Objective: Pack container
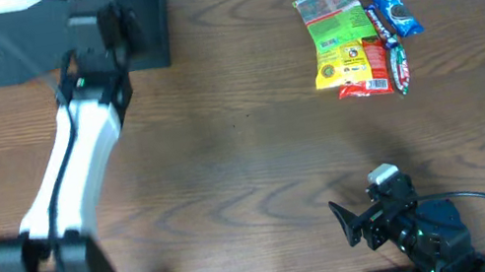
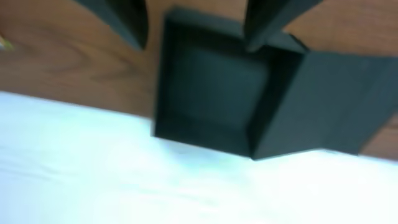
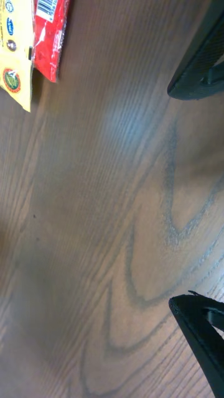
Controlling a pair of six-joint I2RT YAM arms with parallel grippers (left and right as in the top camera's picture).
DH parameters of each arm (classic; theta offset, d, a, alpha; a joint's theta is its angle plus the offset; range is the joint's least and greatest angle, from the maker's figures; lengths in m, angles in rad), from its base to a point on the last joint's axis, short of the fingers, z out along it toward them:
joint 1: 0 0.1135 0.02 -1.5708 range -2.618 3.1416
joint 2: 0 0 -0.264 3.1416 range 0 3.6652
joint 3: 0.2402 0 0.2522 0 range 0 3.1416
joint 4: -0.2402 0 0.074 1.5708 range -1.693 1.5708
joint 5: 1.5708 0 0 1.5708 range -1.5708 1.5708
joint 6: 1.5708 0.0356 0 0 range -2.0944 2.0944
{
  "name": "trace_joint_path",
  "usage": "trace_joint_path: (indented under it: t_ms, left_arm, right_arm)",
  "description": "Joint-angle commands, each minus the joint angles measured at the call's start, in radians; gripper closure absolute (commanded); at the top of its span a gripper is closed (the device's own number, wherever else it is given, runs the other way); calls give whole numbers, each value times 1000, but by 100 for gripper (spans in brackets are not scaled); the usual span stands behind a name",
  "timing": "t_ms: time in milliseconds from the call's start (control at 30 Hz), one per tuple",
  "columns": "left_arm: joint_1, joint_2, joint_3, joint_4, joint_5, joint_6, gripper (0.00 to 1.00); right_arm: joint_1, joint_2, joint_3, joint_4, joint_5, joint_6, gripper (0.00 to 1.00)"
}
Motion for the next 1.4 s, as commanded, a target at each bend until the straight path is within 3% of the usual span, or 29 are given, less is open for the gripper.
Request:
trace_joint_path:
  t_ms: [0, 33, 233, 500, 933, 1133, 1367]
  left_arm:
    - [21, 119, 108, 8, -91, 12, 74]
    - [28, 156, 132, 24, -91, 11, 94]
    - [44, 256, 143, 211, -53, 6, 94]
    - [100, 396, 159, 187, 88, -45, 94]
    - [97, 425, 198, -126, 92, 93, 94]
    - [72, 403, 204, -325, 92, 163, 94]
    - [25, 348, 204, -601, 91, 162, 94]
  right_arm:
    - [10, -5, -3, 0, 10, -10, 1]
    - [10, -5, -3, 0, 10, -10, 1]
    - [10, -5, -3, 0, 10, -10, 1]
    - [10, -5, -3, 0, 10, -10, 1]
    - [10, -5, -3, 0, 10, -10, 1]
    - [10, -5, -3, 0, 10, -10, 1]
    - [10, -5, -3, 0, 10, -10, 1]
